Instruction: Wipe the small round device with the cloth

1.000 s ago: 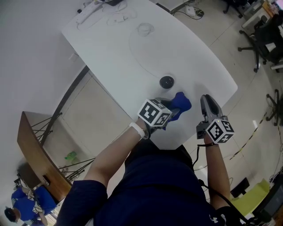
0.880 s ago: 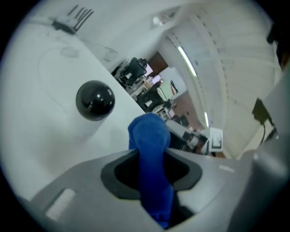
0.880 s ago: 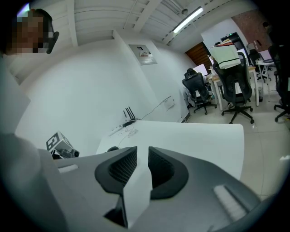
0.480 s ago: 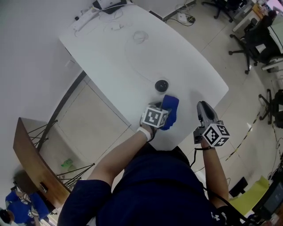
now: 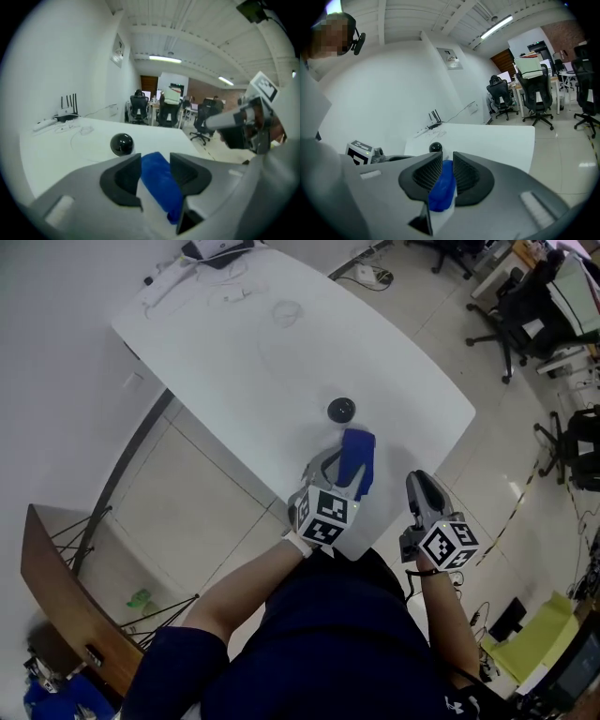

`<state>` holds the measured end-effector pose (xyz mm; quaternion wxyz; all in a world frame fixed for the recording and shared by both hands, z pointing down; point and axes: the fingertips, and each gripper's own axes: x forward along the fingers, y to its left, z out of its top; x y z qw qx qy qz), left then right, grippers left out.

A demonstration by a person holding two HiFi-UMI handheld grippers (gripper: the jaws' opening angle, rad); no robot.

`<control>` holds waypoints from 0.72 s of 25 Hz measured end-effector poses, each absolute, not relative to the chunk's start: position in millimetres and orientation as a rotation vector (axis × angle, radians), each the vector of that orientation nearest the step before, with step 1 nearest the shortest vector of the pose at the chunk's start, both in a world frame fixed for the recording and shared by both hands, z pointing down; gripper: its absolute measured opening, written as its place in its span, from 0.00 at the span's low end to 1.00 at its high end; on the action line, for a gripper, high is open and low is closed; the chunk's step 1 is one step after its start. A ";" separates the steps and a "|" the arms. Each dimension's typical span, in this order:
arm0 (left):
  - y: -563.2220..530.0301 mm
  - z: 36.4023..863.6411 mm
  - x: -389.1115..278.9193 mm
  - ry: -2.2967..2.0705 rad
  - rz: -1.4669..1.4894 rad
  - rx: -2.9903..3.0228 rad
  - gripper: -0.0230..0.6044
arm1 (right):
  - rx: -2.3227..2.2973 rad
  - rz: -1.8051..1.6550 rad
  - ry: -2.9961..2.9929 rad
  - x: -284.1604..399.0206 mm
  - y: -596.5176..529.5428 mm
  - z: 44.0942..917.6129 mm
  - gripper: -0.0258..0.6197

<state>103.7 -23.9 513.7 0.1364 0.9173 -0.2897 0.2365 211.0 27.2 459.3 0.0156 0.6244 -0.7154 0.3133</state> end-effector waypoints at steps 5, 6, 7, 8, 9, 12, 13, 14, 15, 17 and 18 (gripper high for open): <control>19.0 475.9 66.9 -0.824 0.489 2.630 0.27 | 1.859 1.009 -2.284 175.8 63.2 457.3 0.14; 27.7 469.8 59.4 -0.836 0.459 2.607 0.26 | 1.832 1.016 -2.308 167.3 69.6 455.3 0.14; 36.3 464.2 52.6 -0.851 0.434 2.584 0.26 | 1.806 1.024 -2.334 158.7 75.8 452.8 0.14; 45.6 459.0 46.8 -0.866 0.414 2.565 0.25 | 1.784 1.032 -2.360 150.6 82.4 450.0 0.13; 56.4 453.8 42.7 -0.881 0.397 2.549 0.25 | 1.768 1.038 -2.387 143.5 90.2 446.8 0.13; 99.9 429.6 42.3 -0.897 0.329 2.526 0.24 | 1.751 1.021 -2.464 131.9 120.6 433.9 0.13; 115.9 419.6 43.9 -0.899 0.301 2.527 0.24 | 1.755 1.002 -2.486 130.6 132.3 428.4 0.13; 132.0 410.8 44.8 -0.907 0.274 2.531 0.23 | 1.762 0.978 -2.504 129.8 144.9 422.9 0.13; 148.7 403.9 45.1 -0.918 0.251 2.535 0.22 | 1.767 0.949 -2.519 129.2 158.9 417.6 0.12; 183.1 397.8 45.7 -0.944 0.225 2.533 0.21 | 1.766 0.882 -2.544 128.1 189.3 408.7 0.09; 199.8 398.0 46.6 -0.955 0.222 2.525 0.21 | 1.760 0.847 -2.557 127.3 204.5 404.6 0.09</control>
